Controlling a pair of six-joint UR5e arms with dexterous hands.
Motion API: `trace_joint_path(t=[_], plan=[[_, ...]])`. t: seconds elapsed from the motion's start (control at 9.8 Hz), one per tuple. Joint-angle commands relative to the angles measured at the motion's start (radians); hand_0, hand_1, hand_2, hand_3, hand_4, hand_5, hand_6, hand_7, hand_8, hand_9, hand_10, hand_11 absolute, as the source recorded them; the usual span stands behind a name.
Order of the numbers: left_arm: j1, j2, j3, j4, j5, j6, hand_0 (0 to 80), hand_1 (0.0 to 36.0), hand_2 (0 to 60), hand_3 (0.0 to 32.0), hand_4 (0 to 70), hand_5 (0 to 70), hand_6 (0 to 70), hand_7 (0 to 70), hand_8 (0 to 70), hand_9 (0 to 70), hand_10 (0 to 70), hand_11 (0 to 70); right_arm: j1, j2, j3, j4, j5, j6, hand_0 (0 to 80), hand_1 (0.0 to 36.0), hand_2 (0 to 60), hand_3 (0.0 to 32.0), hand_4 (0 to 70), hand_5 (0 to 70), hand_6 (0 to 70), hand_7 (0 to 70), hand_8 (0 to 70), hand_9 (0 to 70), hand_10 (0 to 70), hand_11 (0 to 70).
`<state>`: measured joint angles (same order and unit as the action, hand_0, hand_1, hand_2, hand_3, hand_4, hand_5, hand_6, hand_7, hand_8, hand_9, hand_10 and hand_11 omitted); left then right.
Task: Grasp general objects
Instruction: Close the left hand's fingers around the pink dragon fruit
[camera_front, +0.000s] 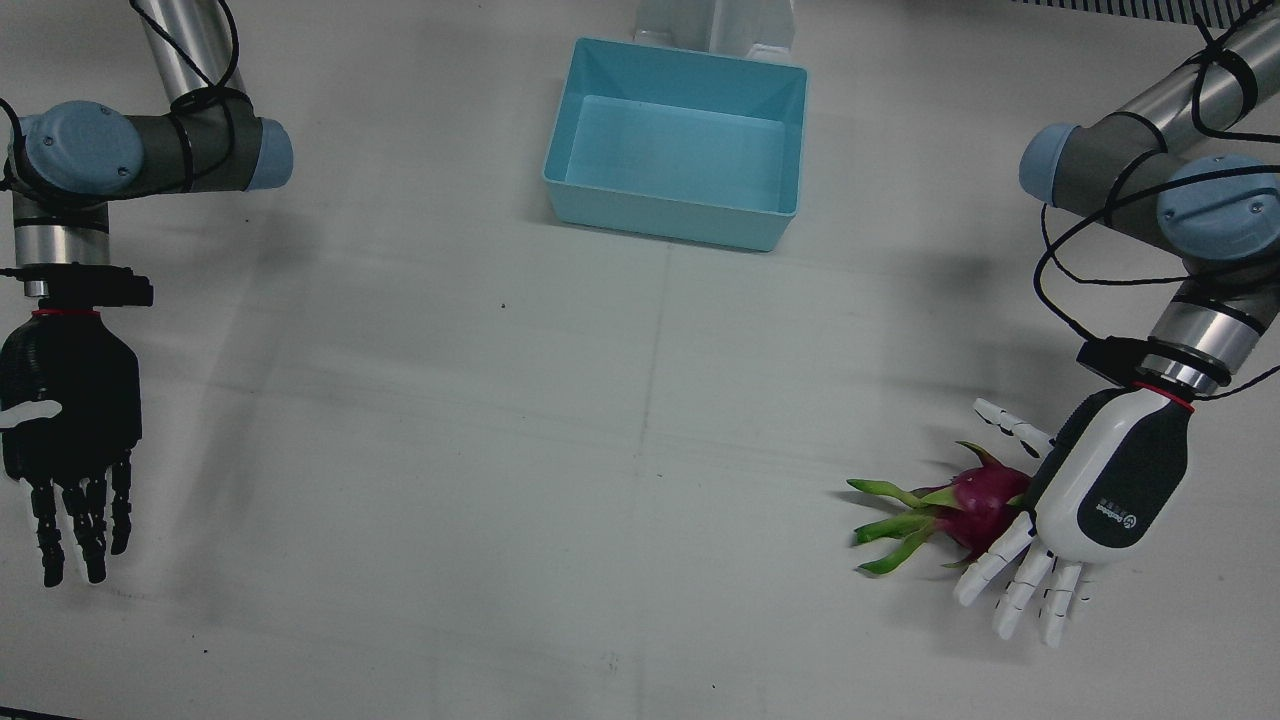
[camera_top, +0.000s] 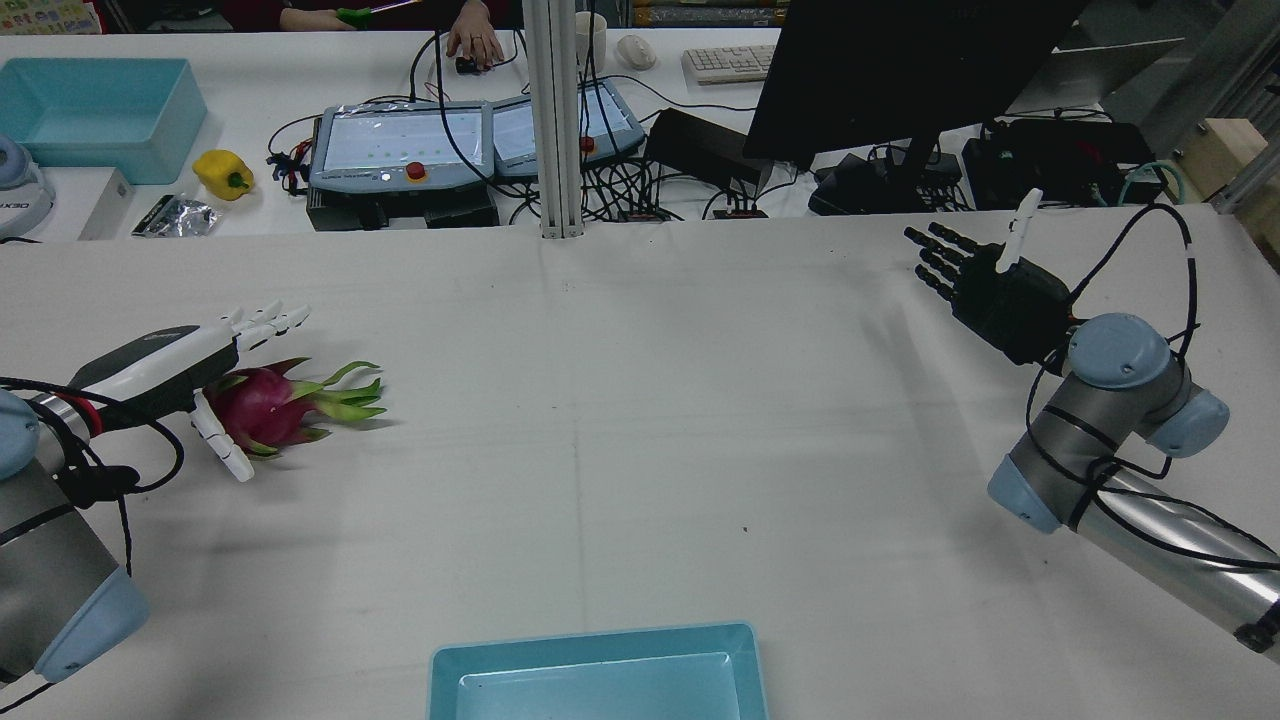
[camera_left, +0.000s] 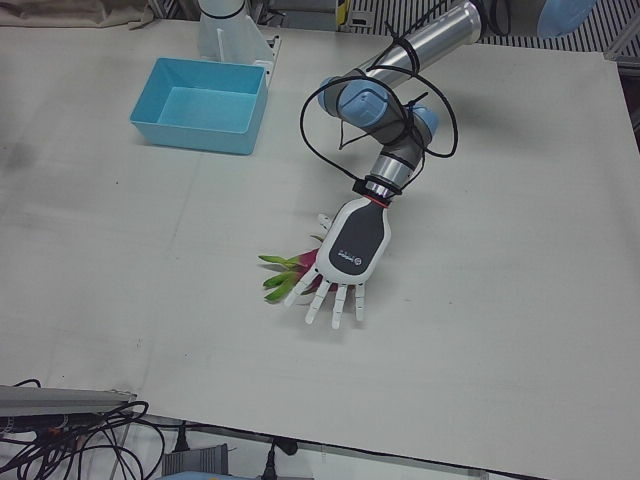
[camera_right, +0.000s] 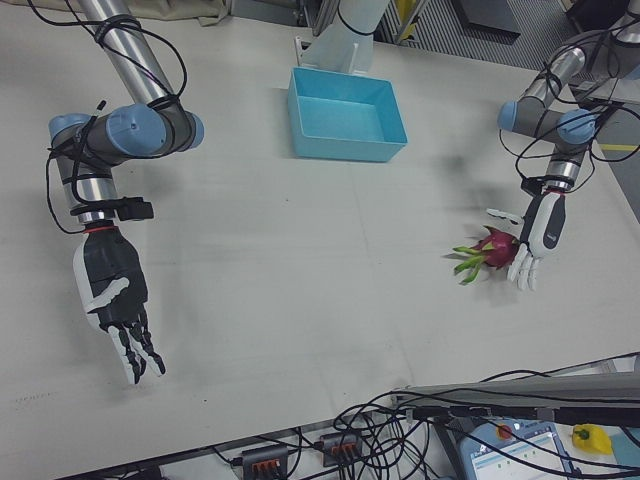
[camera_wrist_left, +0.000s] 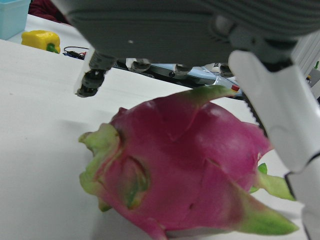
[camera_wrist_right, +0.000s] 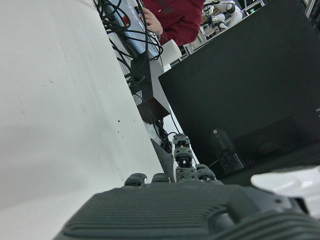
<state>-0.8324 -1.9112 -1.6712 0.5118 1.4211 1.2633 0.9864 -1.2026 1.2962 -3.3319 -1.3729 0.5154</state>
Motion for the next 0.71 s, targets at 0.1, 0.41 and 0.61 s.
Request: trace_joint_path(t=[0.1, 0.41, 0.61], plan=[[0.003, -0.005, 0.002, 0.005, -0.001, 0.001, 55.7, 23.2, 8.2, 31.0, 0.0, 0.0, 0.0, 0.0, 0.0, 0.0, 0.0, 0.0, 0.000, 0.000, 0.000, 0.000, 0.000, 0.000, 0.0, 0.0, 0.0, 0.0, 0.0, 0.0, 0.0, 0.0, 0.0, 0.0, 0.0, 0.0], [0.006, -0.006, 0.004, 0.004, -0.005, 0.002, 55.4, 25.0, 15.5, 30.8, 0.0, 0.0, 0.0, 0.0, 0.0, 0.0, 0.0, 0.0, 0.000, 0.000, 0.000, 0.000, 0.000, 0.000, 0.0, 0.0, 0.0, 0.0, 0.0, 0.0, 0.0, 0.0, 0.0, 0.0, 0.0, 0.0], [0.006, -0.009, 0.007, 0.004, -0.017, 0.004, 55.6, 26.3, 19.9, 31.0, 0.0, 0.0, 0.0, 0.0, 0.0, 0.0, 0.0, 0.0, 0.000, 0.000, 0.000, 0.000, 0.000, 0.000, 0.0, 0.0, 0.0, 0.0, 0.0, 0.0, 0.0, 0.0, 0.0, 0.0, 0.0, 0.0]])
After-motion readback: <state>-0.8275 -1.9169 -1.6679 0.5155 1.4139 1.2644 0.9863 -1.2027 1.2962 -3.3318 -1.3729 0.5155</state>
